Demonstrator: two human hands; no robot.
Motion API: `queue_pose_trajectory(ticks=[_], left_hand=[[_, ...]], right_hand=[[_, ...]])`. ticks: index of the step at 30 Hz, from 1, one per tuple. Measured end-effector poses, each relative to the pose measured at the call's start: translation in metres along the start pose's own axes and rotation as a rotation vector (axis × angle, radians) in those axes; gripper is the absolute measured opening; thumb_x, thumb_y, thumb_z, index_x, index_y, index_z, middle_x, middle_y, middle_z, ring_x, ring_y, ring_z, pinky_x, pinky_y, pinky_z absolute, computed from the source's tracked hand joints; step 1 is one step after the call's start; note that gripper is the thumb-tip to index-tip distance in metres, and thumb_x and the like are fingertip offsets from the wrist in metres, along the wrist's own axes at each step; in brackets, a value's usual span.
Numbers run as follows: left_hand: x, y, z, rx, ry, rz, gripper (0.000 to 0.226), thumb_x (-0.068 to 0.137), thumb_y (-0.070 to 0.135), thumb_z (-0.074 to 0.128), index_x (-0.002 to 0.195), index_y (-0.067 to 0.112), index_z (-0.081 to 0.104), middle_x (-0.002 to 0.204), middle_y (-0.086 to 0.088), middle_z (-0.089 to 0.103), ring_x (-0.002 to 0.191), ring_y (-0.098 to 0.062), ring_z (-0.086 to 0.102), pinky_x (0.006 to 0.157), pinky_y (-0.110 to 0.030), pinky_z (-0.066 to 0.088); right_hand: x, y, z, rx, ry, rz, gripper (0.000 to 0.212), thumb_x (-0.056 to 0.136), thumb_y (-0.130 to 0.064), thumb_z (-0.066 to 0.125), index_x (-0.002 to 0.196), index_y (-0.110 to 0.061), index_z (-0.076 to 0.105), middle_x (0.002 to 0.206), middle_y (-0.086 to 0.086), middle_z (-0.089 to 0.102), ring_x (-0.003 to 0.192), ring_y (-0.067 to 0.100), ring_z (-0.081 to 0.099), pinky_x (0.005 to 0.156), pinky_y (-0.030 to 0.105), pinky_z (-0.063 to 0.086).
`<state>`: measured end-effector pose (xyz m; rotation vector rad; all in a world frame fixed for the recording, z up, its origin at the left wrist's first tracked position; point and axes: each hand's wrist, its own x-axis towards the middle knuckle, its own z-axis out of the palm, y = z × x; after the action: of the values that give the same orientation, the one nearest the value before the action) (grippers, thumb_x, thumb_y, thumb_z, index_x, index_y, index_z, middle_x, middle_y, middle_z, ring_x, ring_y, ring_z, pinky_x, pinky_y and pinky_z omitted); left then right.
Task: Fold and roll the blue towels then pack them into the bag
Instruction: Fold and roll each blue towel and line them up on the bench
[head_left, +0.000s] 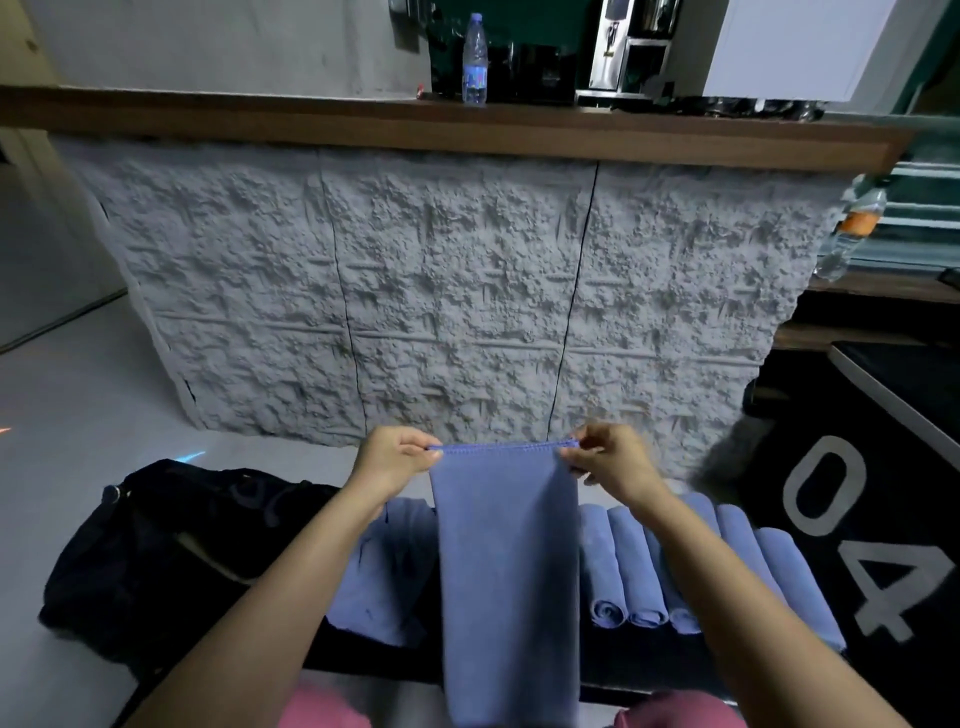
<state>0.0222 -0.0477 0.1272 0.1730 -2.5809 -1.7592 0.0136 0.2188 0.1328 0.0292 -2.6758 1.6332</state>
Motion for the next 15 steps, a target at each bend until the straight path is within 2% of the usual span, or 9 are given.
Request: queue_pose_trajectory(ticks=[3, 5, 8, 11, 13, 15], left_hand=[[0.015, 0.005, 0.005, -0.072, 0.123, 0.147, 0.008, 0.08, 0.0, 0.069, 0.085, 0.006, 0.07, 0.074, -0.001, 0.066, 0.066, -0.007, 0.061, 0.063, -0.011, 0.048], [0.02, 0.002, 0.007, -0.071, 0.151, 0.217, 0.009, 0.08, 0.0, 0.069, 0.087, 0.006, 0.071, 0.073, 0.004, 0.066, 0.058, 0.004, 0.058, 0.06, -0.005, 0.045], [0.023, -0.031, 0.018, 0.042, 0.128, 0.263, 0.01, 0.078, 0.001, 0.071, 0.086, 0.007, 0.073, 0.071, 0.002, 0.065, 0.059, 0.006, 0.055, 0.06, -0.006, 0.042], [0.018, -0.095, 0.038, 0.18, -0.008, 0.235, 0.01, 0.077, -0.004, 0.071, 0.085, 0.003, 0.072, 0.071, -0.007, 0.065, 0.065, -0.002, 0.055, 0.059, -0.008, 0.039], [0.009, -0.142, 0.053, 0.311, -0.164, 0.197, 0.011, 0.078, -0.004, 0.069, 0.083, 0.006, 0.071, 0.072, 0.009, 0.064, 0.068, -0.001, 0.055, 0.062, -0.011, 0.04], [0.001, -0.181, 0.067, 0.455, -0.309, 0.148, 0.01, 0.08, -0.001, 0.068, 0.082, 0.009, 0.071, 0.069, 0.021, 0.058, 0.067, 0.005, 0.055, 0.066, -0.018, 0.044]], right_hand=[[0.014, 0.0, 0.001, 0.115, 0.142, -0.075, 0.017, 0.081, -0.008, 0.073, 0.072, -0.018, 0.062, 0.061, 0.003, 0.061, 0.062, 0.024, 0.063, 0.065, 0.035, 0.053], [0.017, 0.002, -0.001, 0.039, 0.205, -0.164, 0.014, 0.081, -0.014, 0.074, 0.076, -0.025, 0.065, 0.066, 0.001, 0.066, 0.062, 0.021, 0.063, 0.062, 0.033, 0.052], [0.011, 0.029, 0.007, -0.181, 0.21, -0.24, 0.016, 0.081, -0.02, 0.073, 0.078, -0.032, 0.062, 0.071, -0.011, 0.065, 0.065, 0.012, 0.061, 0.058, 0.029, 0.048], [0.0, 0.081, 0.024, -0.41, 0.066, -0.237, 0.012, 0.082, -0.021, 0.07, 0.08, -0.03, 0.062, 0.074, -0.012, 0.06, 0.067, 0.013, 0.058, 0.059, 0.027, 0.044], [-0.008, 0.116, 0.04, -0.584, -0.117, -0.203, 0.01, 0.082, -0.019, 0.065, 0.084, -0.029, 0.062, 0.08, -0.011, 0.059, 0.075, 0.015, 0.06, 0.063, 0.023, 0.045], [-0.018, 0.149, 0.06, -0.773, -0.309, -0.184, 0.01, 0.084, -0.018, 0.058, 0.088, -0.024, 0.064, 0.091, -0.005, 0.064, 0.088, 0.019, 0.06, 0.066, 0.03, 0.044]])
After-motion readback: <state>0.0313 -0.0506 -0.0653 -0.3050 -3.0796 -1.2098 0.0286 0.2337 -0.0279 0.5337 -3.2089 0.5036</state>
